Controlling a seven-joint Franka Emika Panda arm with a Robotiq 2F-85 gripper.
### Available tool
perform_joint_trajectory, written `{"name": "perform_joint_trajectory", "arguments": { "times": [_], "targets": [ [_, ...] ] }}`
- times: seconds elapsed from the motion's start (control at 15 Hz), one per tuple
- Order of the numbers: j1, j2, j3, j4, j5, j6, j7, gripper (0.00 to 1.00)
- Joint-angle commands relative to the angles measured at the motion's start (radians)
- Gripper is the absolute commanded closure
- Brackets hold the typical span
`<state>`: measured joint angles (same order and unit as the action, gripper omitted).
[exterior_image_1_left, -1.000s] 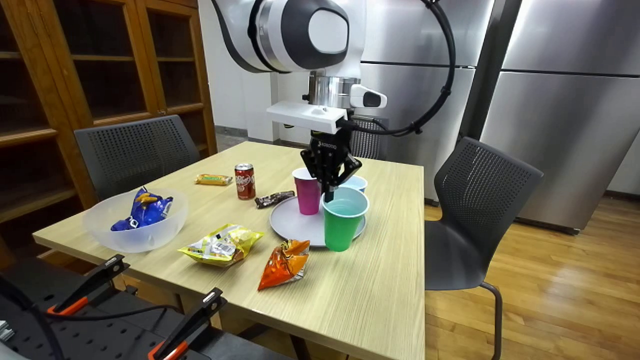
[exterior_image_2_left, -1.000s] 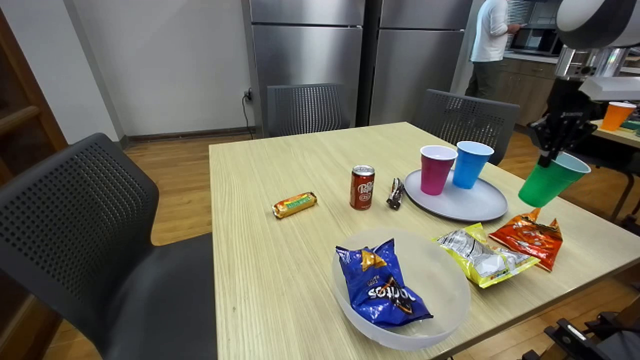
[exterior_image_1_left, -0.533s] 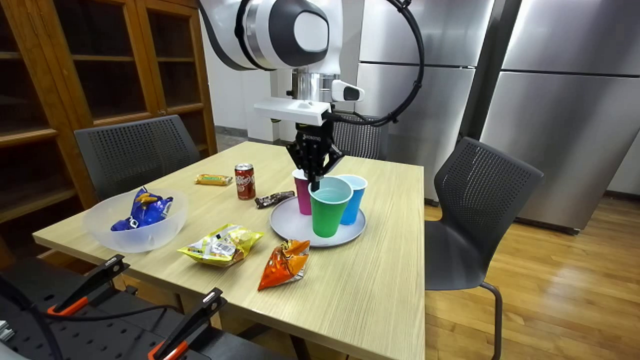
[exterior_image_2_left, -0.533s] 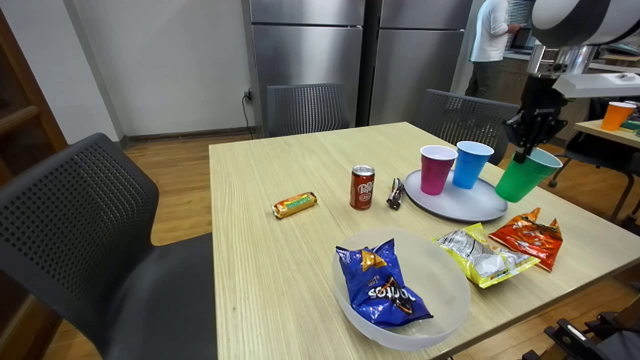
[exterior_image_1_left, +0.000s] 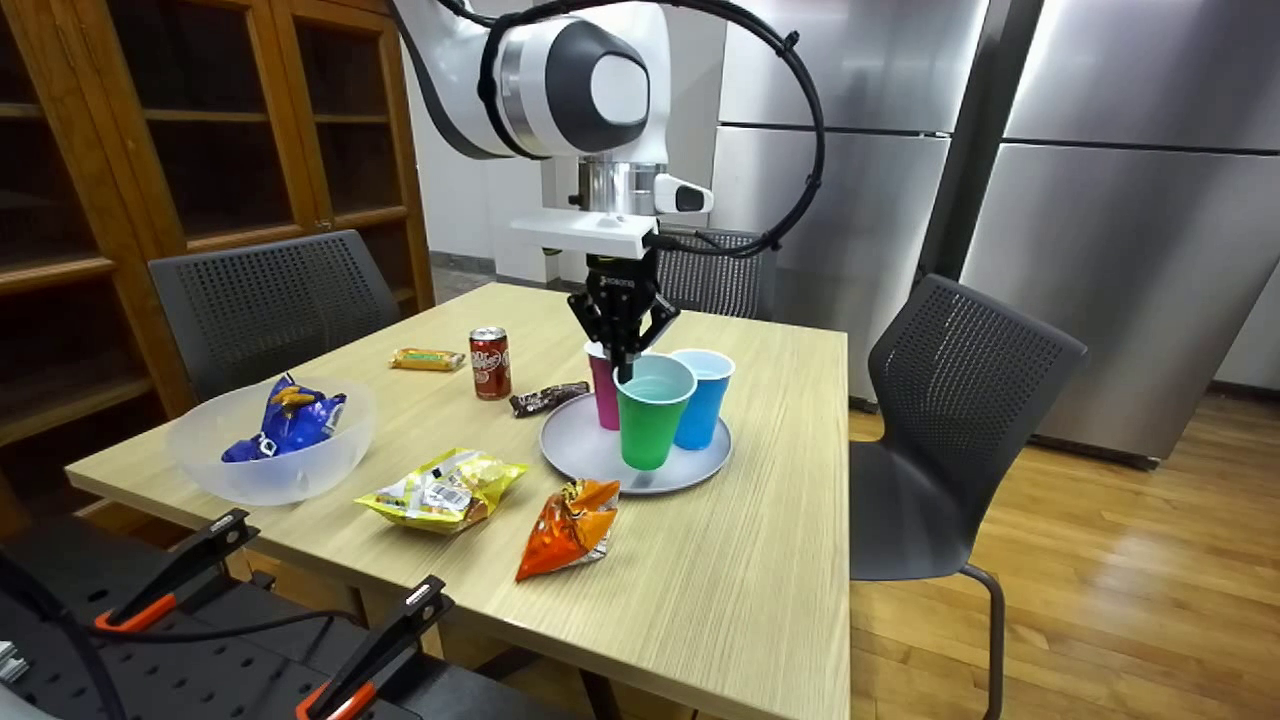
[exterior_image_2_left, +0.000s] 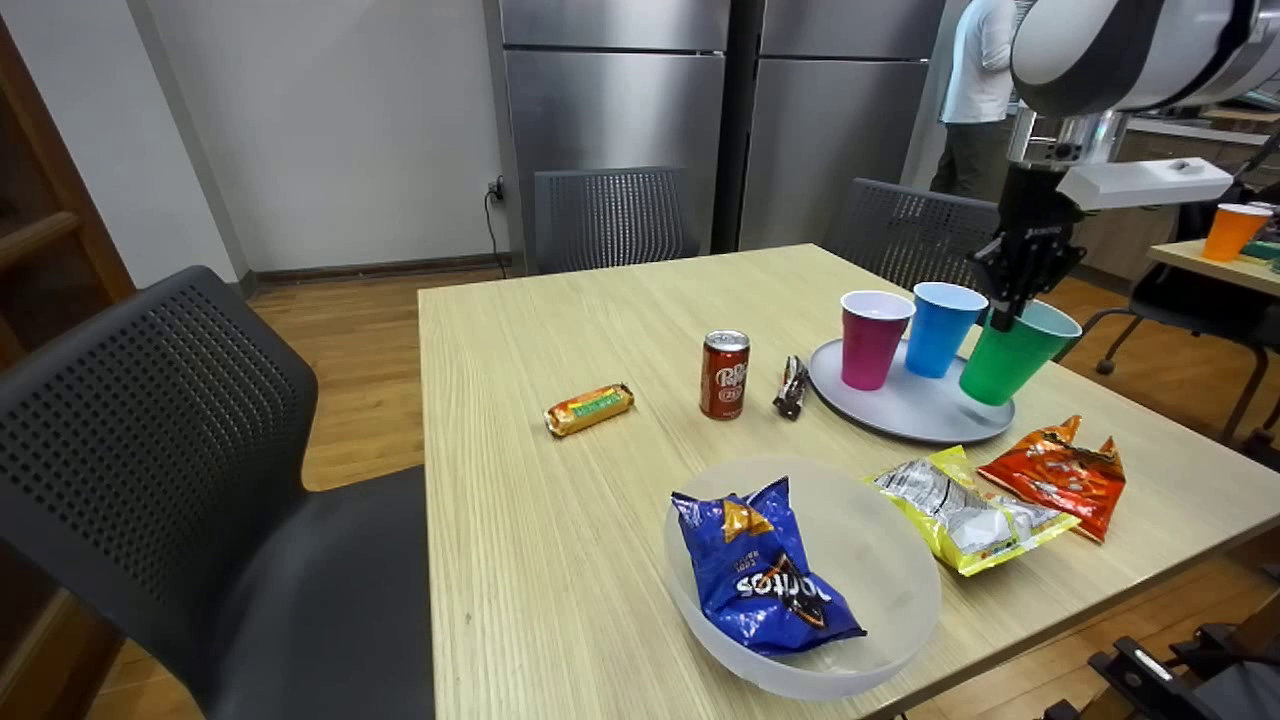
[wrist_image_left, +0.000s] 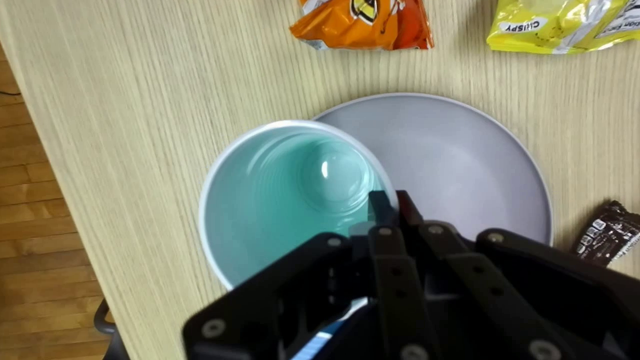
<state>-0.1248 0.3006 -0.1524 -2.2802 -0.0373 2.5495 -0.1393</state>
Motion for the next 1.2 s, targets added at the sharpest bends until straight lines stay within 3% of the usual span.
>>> {"name": "perform_joint_trajectory", "arguments": {
  "times": [0.0,0.8,0.87,0.93,1.13],
  "targets": [
    [0.001,0.049,0.018,0.064,-0.022,-0.041,0.010,0.99],
    [0.018,0.094,0.029,0.103,-0.041,-0.050,0.015,0.99],
    [0.022,0.089,0.026,0.099,-0.047,-0.048,0.020,0.70],
    [0.022,0.085,0.026,0.096,-0.049,-0.047,0.017,0.69],
    [0.024,0.068,0.025,0.080,-0.063,-0.036,0.016,0.49]
  ]
}}
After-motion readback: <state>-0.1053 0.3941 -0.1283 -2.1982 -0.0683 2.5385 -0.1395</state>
